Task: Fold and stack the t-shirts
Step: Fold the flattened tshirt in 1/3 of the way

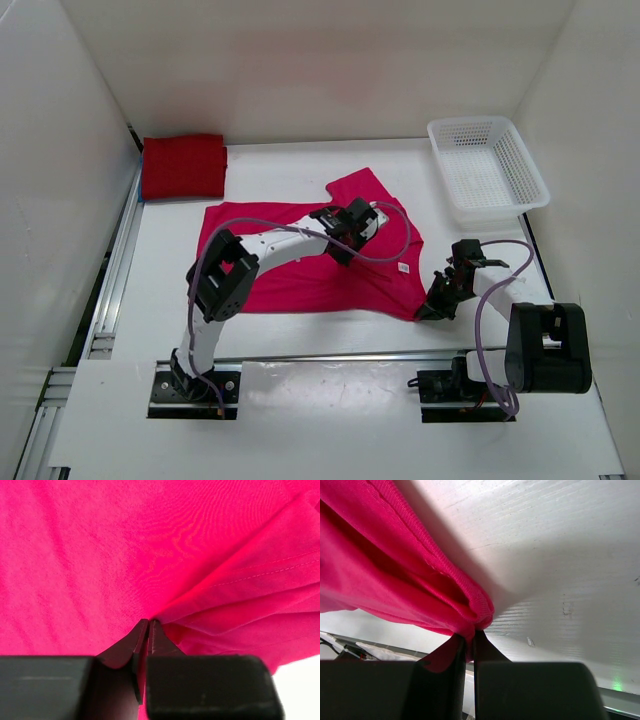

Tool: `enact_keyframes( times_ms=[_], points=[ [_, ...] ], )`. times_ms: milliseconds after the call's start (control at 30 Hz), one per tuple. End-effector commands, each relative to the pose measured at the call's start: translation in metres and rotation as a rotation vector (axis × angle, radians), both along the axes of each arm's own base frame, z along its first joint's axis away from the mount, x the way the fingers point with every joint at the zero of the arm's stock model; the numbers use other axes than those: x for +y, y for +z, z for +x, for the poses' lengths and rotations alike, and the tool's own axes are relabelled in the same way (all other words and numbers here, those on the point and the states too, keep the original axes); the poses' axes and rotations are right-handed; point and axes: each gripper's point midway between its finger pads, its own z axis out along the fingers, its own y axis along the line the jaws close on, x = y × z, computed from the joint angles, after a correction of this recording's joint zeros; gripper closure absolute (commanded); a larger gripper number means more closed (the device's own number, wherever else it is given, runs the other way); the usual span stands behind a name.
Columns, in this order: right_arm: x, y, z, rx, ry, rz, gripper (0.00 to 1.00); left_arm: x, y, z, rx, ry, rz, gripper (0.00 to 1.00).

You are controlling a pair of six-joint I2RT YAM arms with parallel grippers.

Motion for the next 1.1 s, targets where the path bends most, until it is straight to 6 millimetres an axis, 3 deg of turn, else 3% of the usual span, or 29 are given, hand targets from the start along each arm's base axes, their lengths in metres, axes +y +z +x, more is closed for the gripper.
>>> enact_keyframes(
  times_ms=[0,100,200,267,400,500,600,667,767,900,1067],
  points=[
    [-0.018,-0.011,-0.018,0.069,0.008,-0.109,1.00,0.003,0.000,0.003,0.002,0.011,0.038,0.83],
    [-0.018,-0.009,-0.014,0.060,0.008,-0.109,1.00,0.014,-0.007,0.013,0.004,0.042,0.082,0.74],
    [-0.018,-0.009,-0.016,0.069,0.008,-0.109,1.00,0.020,-0.007,0.016,0.010,0.057,0.110,0.36],
    [-0.017,-0.008,-0.016,0.069,0.009,-0.100,1.00,0.023,-0.001,0.024,-0.030,0.079,0.129,0.29],
    [-0.017,-0.008,-0.017,0.066,0.018,-0.101,1.00,0.013,0.037,0.042,-0.121,0.106,0.073,0.28],
    [-0.016,-0.006,-0.016,0.057,0.019,-0.092,1.00,-0.021,0.064,0.020,-0.136,0.026,-0.008,0.29],
    [-0.016,-0.006,-0.016,0.057,0.019,-0.092,1.00,-0.045,0.063,-0.004,-0.103,-0.053,-0.049,0.32],
    [-0.016,-0.006,-0.016,0.057,0.019,-0.092,1.00,-0.061,0.054,-0.034,-0.045,-0.133,-0.073,0.33],
    [-0.016,-0.006,-0.016,0.057,0.019,-0.092,1.00,-0.072,0.035,-0.062,0.007,-0.200,-0.065,0.39],
    [-0.016,-0.006,-0.016,0.057,0.019,-0.092,1.00,-0.094,0.020,-0.061,0.019,-0.223,-0.082,0.44],
    [-0.016,-0.006,-0.016,0.057,0.019,-0.092,1.00,-0.127,0.029,-0.042,-0.032,-0.220,-0.143,0.42]
  ],
)
